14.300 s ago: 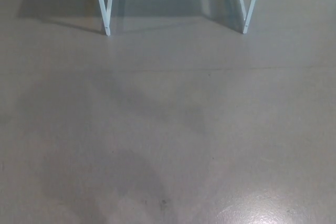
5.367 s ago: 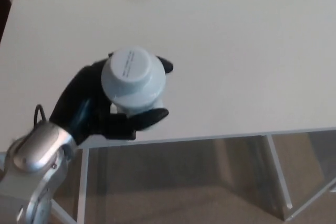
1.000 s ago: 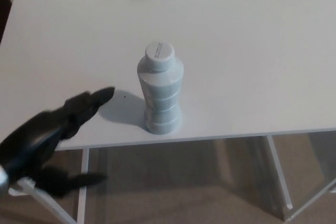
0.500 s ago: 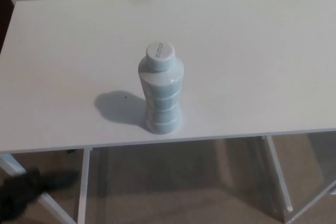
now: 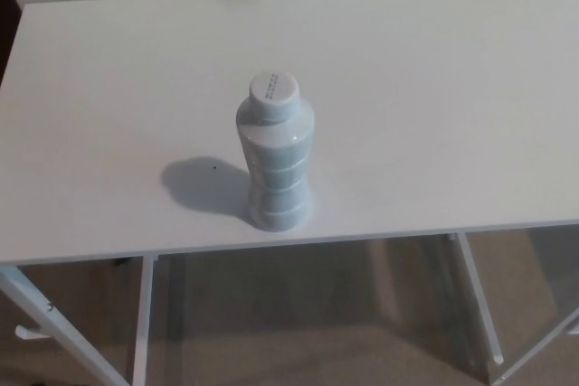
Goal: The robot picks up a bottle from a person using its left hand and walk towards the table in frontand put the bottle on the table.
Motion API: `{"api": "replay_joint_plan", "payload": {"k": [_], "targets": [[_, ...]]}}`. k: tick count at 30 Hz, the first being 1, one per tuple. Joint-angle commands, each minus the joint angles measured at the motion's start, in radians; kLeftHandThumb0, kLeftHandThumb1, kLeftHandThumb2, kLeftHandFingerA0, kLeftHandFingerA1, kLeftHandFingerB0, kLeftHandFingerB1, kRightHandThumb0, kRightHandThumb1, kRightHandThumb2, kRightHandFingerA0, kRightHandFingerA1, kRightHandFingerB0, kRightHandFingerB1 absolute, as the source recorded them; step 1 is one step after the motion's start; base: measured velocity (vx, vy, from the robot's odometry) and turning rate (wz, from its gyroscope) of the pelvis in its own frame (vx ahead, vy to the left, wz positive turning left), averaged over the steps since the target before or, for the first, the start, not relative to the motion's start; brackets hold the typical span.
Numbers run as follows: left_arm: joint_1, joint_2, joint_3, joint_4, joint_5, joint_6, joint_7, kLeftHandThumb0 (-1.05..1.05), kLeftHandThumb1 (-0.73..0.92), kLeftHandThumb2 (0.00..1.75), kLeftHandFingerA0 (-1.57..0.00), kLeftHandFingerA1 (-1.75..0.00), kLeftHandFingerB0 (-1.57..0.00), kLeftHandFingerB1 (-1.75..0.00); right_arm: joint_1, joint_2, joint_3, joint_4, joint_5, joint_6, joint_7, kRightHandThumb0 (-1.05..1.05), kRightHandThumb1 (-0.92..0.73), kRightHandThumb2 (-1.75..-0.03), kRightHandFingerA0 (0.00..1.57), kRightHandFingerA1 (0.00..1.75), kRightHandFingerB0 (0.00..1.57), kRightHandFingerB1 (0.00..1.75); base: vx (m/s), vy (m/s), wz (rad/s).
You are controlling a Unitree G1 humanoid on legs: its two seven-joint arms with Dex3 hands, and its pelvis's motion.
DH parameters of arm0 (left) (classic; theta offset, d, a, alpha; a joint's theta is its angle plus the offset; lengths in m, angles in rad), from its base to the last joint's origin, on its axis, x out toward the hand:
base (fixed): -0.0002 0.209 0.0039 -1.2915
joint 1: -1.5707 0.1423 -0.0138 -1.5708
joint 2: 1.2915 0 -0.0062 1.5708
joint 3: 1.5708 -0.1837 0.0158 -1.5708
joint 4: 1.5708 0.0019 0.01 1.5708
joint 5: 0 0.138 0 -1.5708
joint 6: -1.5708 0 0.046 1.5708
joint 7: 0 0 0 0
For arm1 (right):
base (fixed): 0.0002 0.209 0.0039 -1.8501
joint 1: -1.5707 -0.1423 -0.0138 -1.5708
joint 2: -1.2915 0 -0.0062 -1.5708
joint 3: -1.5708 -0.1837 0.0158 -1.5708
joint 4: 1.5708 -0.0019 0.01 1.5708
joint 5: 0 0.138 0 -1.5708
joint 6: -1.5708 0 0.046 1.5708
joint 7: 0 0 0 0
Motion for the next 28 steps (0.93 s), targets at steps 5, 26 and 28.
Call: {"api": "replay_joint_plan", "payload": {"k": [5,26,28], "targets": [[-0.398,-0.041,-0.072,0.666,0.234,0.002,0.462,-0.34,0.61,0.59,-0.32,-0.37,-0.27,-0.32,-0.015,-0.013,0.022,0.010,-0.019,0.002,-0.008,-0.31,-0.68,-0.60,0.73,0.46,0.57,0.40,0.00,0.000,0.00],[-0.588,0.011,-0.211,1.152,0.293,-0.176,0.548,-0.73,0.68,1.04,-0.04,-0.43,-0.04,-0.35,-0.059,0.007,0.029,0.023,-0.020,-0.017,-0.080,-0.33,-0.69,-0.60,0.54,0.41,0.43,0.36,0.00,0.000,0.00],[-0.581,0.011,-0.213,1.162,0.290,-0.183,0.547,-0.74,0.68,1.05,-0.04,-0.43,-0.03,-0.33,-0.046,0.007,0.027,0.024,-0.018,-0.019,-0.083,-0.33,-0.70,-0.61,0.52,0.41,0.40,0.35,0.00,0.000,0.00]]}}
